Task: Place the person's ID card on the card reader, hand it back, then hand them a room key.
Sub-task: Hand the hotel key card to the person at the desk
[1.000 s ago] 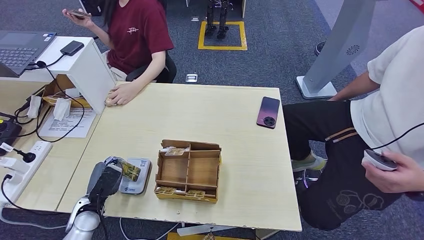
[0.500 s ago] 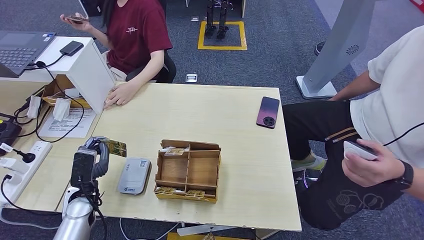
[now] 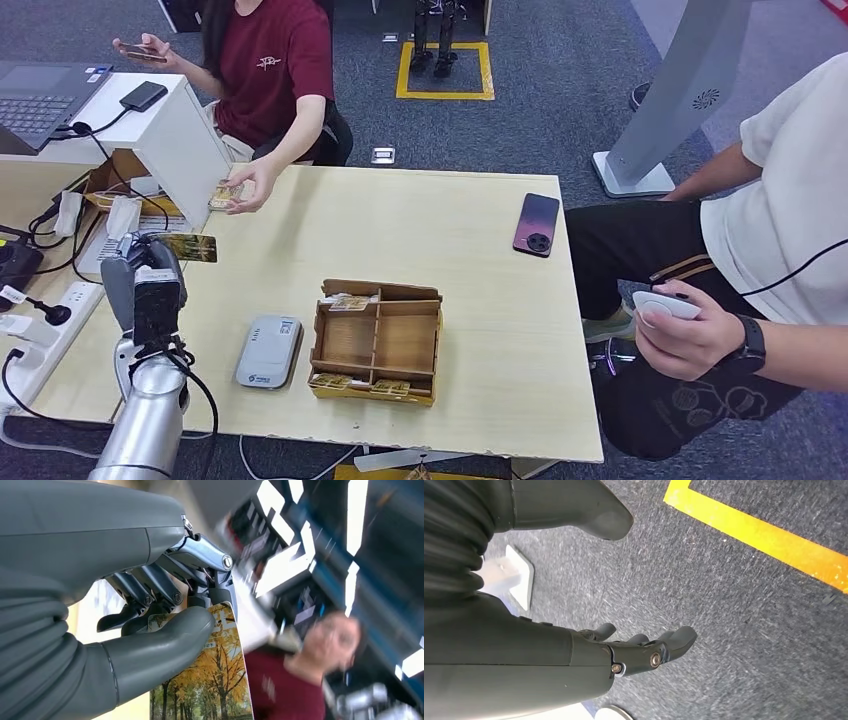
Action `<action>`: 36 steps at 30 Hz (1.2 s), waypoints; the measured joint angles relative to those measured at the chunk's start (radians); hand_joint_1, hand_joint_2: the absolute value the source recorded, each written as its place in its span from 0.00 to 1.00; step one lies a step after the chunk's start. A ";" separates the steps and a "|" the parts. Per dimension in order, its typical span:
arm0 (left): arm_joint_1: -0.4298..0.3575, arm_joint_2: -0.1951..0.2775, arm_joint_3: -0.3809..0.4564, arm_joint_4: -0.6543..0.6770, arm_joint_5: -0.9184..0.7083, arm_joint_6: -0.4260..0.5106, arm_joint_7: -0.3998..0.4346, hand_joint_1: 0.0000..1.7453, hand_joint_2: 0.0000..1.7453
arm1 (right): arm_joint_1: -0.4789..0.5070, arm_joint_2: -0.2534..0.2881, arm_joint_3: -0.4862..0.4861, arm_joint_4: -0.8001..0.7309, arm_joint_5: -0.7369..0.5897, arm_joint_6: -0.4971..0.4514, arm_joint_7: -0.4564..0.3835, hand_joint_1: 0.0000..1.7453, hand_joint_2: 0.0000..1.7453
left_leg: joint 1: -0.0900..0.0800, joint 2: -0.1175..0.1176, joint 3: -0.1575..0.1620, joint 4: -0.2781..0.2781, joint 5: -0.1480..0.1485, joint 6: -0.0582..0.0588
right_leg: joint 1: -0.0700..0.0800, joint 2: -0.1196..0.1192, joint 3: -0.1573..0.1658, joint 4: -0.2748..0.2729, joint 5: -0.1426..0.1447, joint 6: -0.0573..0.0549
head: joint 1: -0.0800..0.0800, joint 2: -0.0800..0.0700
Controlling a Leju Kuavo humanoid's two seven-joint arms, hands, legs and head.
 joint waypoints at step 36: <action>-0.188 -0.083 0.332 0.225 -0.224 0.100 -0.134 0.00 1.00 | -0.024 0.009 0.041 0.000 0.024 0.007 0.007 0.00 1.00 | 0.000 0.001 0.000 0.000 0.001 -0.001 | 0.000 0.001 -0.001 0.001 0.001 -0.001 | 0.000 0.000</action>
